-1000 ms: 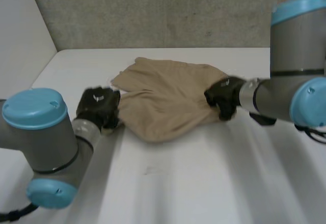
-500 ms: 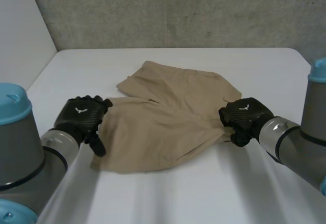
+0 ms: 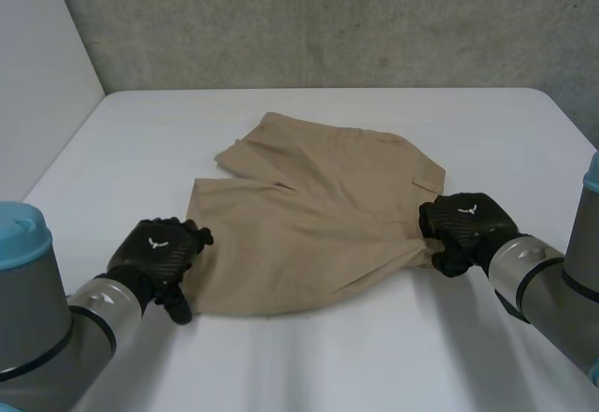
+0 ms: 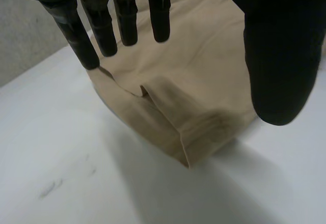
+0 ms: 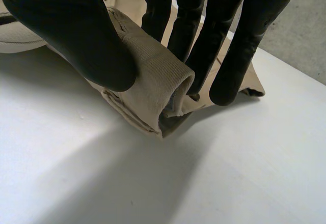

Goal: Fold the shorts.

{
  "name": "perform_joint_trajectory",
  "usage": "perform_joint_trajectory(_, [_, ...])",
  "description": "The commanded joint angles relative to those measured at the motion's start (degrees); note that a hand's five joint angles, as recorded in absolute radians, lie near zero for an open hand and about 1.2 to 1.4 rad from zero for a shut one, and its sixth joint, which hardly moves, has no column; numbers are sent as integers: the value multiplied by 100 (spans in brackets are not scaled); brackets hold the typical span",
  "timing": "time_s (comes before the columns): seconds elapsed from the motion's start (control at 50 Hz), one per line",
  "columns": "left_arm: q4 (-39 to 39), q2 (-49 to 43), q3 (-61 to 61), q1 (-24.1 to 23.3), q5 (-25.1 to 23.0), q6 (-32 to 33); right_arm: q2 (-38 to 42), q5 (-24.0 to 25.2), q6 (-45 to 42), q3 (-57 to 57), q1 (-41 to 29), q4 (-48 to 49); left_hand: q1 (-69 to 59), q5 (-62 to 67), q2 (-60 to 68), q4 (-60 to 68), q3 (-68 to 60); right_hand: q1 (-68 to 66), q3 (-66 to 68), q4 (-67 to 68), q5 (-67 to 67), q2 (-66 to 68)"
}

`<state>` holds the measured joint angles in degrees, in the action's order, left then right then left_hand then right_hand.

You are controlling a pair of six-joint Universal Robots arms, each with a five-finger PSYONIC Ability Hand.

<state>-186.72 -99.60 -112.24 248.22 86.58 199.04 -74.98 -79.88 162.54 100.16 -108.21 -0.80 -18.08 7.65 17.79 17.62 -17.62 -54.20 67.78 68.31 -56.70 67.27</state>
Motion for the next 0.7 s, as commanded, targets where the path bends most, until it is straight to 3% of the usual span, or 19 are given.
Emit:
perform_joint_trajectory(0.02, [-286, -173, -8, -55, 44, 30, -8, -1, -3, 48, 1, 28, -627, 669, 656, 673, -672, -2580, 1222, 1169, -1330, 1273])
perform_joint_trajectory(0.7, [-312, -1026, 326, -37, 70, 48, 1, -1, -3, 74, -7, 98, -1433, 1476, 1462, 1479, -1479, -2580, 1222, 1169, -1330, 1273])
